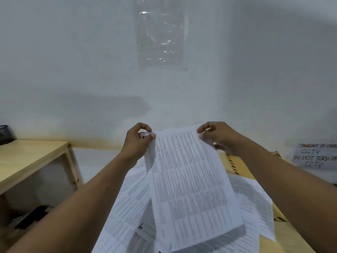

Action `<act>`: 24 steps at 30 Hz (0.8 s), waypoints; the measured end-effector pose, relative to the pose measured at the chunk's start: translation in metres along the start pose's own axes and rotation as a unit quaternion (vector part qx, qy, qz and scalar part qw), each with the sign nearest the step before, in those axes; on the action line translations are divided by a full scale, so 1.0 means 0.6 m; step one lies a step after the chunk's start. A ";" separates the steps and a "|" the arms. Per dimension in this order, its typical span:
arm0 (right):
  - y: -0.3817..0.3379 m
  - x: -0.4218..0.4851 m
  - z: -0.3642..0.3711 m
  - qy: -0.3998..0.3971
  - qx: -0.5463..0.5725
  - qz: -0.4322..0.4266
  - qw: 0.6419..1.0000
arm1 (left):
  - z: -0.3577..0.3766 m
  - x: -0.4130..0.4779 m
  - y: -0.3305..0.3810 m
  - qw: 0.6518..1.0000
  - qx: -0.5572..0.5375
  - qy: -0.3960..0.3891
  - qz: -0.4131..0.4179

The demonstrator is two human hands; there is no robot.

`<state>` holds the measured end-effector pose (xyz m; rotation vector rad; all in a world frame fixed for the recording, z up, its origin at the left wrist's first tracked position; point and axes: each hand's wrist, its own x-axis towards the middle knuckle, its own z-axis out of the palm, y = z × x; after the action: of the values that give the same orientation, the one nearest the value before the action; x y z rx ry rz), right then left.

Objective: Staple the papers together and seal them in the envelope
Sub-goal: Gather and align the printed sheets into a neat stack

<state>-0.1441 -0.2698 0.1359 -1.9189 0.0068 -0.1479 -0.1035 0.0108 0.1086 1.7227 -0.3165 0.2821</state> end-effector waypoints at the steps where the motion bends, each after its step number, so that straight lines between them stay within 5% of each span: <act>1: 0.011 -0.001 0.003 -0.019 0.006 0.019 1.000 | 0.004 -0.001 -0.008 1.000 0.001 -0.001 -0.005; 9: 0.131 -0.002 0.073 0.023 0.060 0.082 0.995 | 0.026 -0.041 -0.133 0.994 0.033 -0.070 -0.080; 19: 0.178 -0.013 0.085 -0.031 0.009 0.113 0.993 | 0.022 -0.077 -0.217 0.984 0.016 -0.008 -0.179; 24: 0.185 0.000 0.083 -0.120 -0.022 0.134 0.983 | 0.015 -0.074 -0.219 0.984 -0.004 0.012 -0.179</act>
<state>-0.1313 -0.2617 0.0152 -1.9492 0.1072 0.2667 -0.0968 0.0260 -0.0293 1.7300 0.0133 0.0379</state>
